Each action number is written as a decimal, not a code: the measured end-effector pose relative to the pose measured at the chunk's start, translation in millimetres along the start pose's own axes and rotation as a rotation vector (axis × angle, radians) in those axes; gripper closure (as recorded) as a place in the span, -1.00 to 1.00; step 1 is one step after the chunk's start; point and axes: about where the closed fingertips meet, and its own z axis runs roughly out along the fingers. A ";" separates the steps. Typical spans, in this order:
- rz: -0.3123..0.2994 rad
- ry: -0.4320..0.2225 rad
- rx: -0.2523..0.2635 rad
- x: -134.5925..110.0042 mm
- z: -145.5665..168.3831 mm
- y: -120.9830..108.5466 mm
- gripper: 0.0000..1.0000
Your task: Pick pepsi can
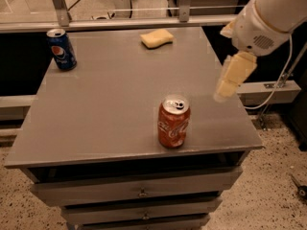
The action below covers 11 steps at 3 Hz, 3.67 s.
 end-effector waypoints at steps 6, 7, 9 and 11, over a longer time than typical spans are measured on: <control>0.059 -0.531 0.026 -255.1 143.9 -73.8 -1.00; 0.057 -0.637 0.011 -304.8 171.3 -69.0 -1.00; 0.009 -0.778 -0.049 -384.3 225.4 -58.8 -1.00; -0.035 -0.784 -0.083 -419.0 258.5 -52.6 -1.00</control>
Offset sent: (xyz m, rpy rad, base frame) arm 0.1502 0.1349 0.0161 0.2752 -0.2498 0.0355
